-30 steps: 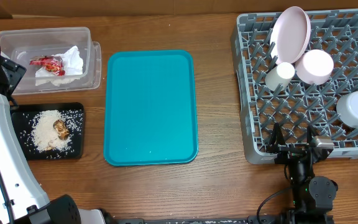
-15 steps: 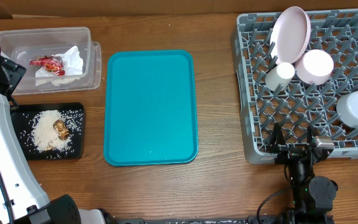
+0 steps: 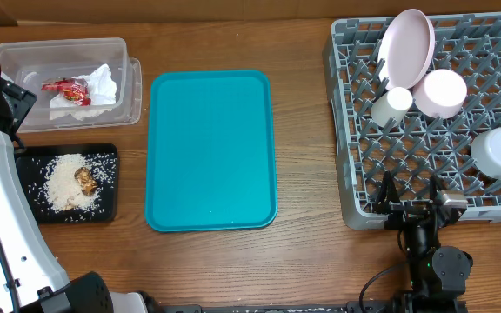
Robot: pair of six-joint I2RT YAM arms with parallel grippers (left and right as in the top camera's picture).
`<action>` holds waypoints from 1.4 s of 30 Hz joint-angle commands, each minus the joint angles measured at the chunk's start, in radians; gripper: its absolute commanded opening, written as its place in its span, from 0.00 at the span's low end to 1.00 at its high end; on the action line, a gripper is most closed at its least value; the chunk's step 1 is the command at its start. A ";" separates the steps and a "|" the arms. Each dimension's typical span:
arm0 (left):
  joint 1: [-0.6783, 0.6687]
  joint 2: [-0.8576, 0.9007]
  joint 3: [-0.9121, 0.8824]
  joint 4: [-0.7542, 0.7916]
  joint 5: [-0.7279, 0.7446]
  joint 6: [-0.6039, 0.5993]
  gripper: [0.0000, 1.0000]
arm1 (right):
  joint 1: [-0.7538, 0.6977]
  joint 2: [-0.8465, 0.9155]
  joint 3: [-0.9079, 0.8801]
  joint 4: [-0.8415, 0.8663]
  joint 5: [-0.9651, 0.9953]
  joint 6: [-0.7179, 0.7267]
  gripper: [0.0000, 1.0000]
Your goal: Sort waste into correct bins and load items into the dishwasher
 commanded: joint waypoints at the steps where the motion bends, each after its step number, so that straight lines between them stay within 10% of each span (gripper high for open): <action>1: -0.023 -0.029 -0.006 0.001 0.002 -0.014 1.00 | -0.005 -0.012 -0.011 0.006 0.013 0.006 1.00; 15: -0.410 -0.430 -0.341 0.002 0.002 -0.014 1.00 | -0.005 -0.012 -0.011 0.006 0.013 0.006 1.00; 26: -0.447 -0.811 -0.733 -0.016 0.023 -0.014 1.00 | -0.005 -0.012 -0.011 0.006 0.013 0.006 1.00; 42: -0.444 -1.405 -1.575 0.955 0.515 0.368 1.00 | -0.005 -0.012 -0.011 0.006 0.013 0.006 1.00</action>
